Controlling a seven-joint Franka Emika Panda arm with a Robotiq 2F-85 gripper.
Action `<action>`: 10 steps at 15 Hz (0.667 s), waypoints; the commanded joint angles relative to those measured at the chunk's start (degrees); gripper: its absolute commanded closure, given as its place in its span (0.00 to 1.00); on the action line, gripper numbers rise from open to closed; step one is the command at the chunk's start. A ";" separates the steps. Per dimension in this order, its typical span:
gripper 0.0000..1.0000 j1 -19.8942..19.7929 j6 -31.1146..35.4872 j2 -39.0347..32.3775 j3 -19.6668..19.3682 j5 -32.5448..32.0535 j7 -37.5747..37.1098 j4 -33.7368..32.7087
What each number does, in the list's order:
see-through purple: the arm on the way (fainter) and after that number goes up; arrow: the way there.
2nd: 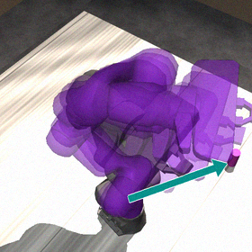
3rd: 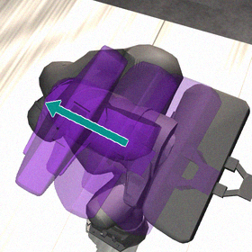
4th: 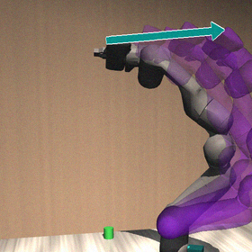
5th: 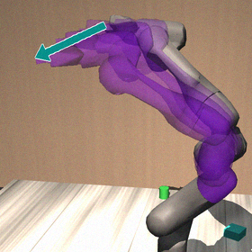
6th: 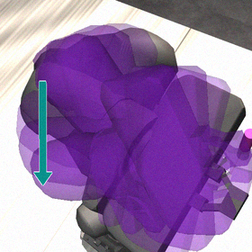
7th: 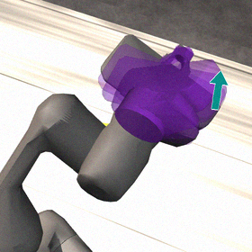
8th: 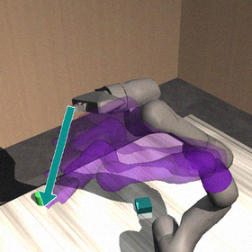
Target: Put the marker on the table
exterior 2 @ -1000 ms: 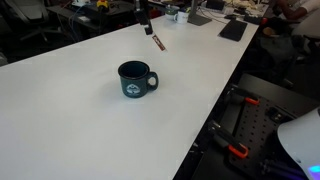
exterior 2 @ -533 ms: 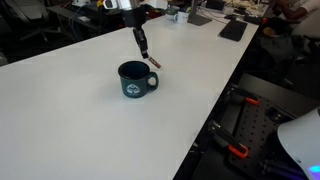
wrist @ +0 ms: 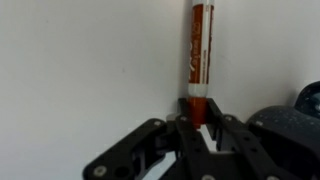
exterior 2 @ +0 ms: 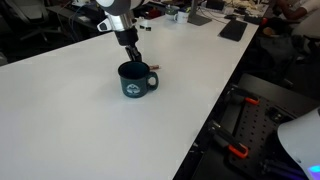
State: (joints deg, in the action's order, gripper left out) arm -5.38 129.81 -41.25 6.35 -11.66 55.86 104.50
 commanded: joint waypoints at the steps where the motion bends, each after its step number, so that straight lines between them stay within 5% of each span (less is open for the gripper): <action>1: 0.73 0.35 -0.71 -0.47 -0.31 0.31 0.26 -0.81; 4: 0.54 0.39 -1.28 -1.58 -0.25 0.32 0.33 -1.76; 10: 0.53 0.38 -1.28 -1.98 -0.24 0.32 0.34 -2.14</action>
State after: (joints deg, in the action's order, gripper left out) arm -5.33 128.61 -43.17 6.44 -11.65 56.02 102.51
